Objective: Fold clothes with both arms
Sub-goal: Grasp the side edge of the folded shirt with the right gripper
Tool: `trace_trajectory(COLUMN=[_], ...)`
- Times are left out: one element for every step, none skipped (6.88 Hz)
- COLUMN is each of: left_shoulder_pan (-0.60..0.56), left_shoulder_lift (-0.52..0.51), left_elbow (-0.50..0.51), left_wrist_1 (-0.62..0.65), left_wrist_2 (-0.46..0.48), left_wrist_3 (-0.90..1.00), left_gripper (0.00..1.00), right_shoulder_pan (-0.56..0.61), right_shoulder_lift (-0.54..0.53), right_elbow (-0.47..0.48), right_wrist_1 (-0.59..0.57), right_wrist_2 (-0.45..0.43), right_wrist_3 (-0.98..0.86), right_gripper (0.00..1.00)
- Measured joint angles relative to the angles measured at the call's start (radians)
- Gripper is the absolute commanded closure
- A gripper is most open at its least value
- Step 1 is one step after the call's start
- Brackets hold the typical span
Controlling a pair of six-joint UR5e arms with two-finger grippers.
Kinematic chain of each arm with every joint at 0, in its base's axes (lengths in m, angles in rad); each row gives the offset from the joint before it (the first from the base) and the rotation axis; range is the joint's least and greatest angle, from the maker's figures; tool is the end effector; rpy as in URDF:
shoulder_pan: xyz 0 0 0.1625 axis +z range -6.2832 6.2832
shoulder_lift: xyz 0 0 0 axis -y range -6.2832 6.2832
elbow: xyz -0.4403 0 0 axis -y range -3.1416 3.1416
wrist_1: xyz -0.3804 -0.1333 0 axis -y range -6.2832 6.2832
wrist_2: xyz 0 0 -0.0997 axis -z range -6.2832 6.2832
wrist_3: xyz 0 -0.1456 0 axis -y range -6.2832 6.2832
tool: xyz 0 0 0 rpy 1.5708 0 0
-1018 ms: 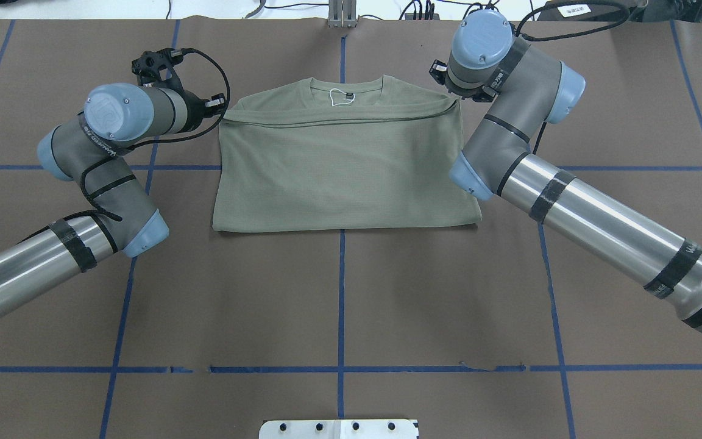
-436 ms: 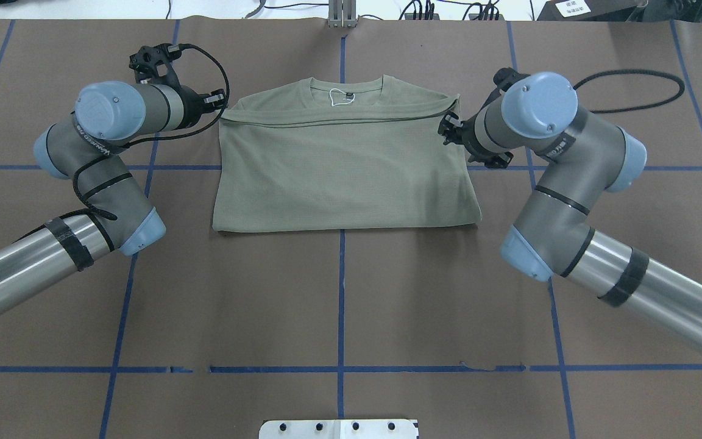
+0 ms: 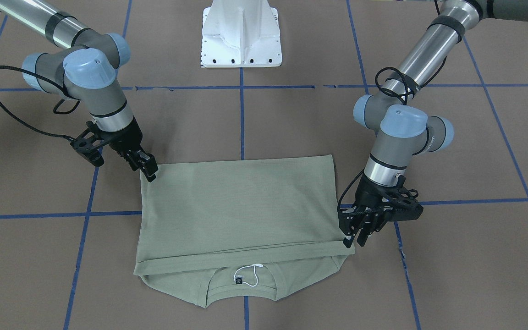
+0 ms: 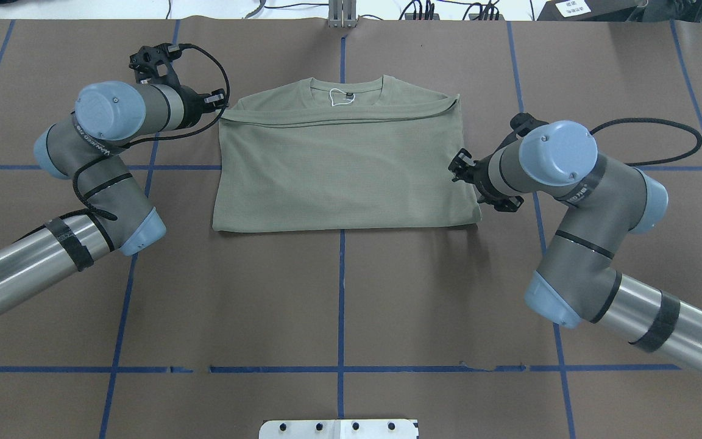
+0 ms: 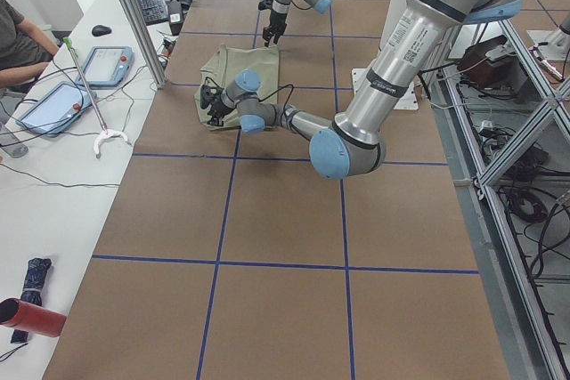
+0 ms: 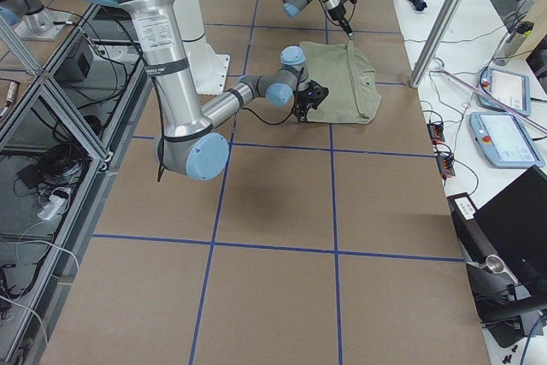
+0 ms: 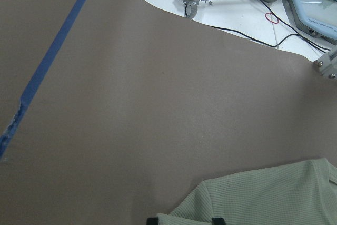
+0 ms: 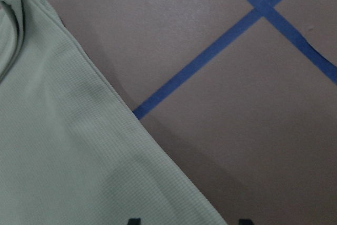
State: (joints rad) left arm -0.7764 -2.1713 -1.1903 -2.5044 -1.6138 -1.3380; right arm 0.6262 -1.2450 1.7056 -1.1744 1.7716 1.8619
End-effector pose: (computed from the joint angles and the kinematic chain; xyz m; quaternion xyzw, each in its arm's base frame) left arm 0.4770 -0.6466 0.4105 0.2478 0.4860 -0.2137 0.8104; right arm -0.4695 -0.4682 0.4286 -0.0210 -0.4228 0.3633 0.8299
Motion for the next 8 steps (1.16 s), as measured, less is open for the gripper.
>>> trace_trajectory(left_shoulder_pan=[0.000,0.000,0.000,0.000,-0.001,-0.001,-0.001,-0.001], left_shoulder_lift=[0.000,0.000,0.001,0.001,0.001,0.001,0.001,0.001], left_elbow=[-0.001,-0.002,-0.003,-0.003,-0.004,-0.004,-0.006,-0.007], left_wrist_1=[0.000,0.001,0.001,0.001,0.001,0.001,0.001,0.002], left_wrist_2=[0.000,0.000,0.000,0.000,0.000,0.000,0.000,0.000], left_wrist_3=[-0.001,-0.001,0.000,0.000,0.000,0.000,0.000,0.000], left_gripper=[0.54,0.54,0.54,0.54,0.54,0.54,0.54,0.54], right_shoulder_pan=[-0.012,-0.022,-0.033,-0.040,-0.042,-0.044,-0.044,-0.046], right_shoulder_lift=[-0.015,-0.019,-0.019,-0.018,-0.020,-0.025,-0.035,-0.051], right_elbow=[0.004,0.003,0.002,0.003,0.003,0.008,0.026,0.056], right_wrist_1=[0.000,0.000,-0.001,-0.001,-0.001,-0.001,-0.001,-0.002], right_wrist_2=[-0.002,-0.012,-0.030,-0.044,-0.050,-0.051,-0.049,-0.044], right_wrist_3=[0.005,0.007,0.007,0.008,0.008,0.008,0.008,0.007], right_gripper=[0.31,0.44,0.87,1.00,1.00,1.00,1.00,1.00])
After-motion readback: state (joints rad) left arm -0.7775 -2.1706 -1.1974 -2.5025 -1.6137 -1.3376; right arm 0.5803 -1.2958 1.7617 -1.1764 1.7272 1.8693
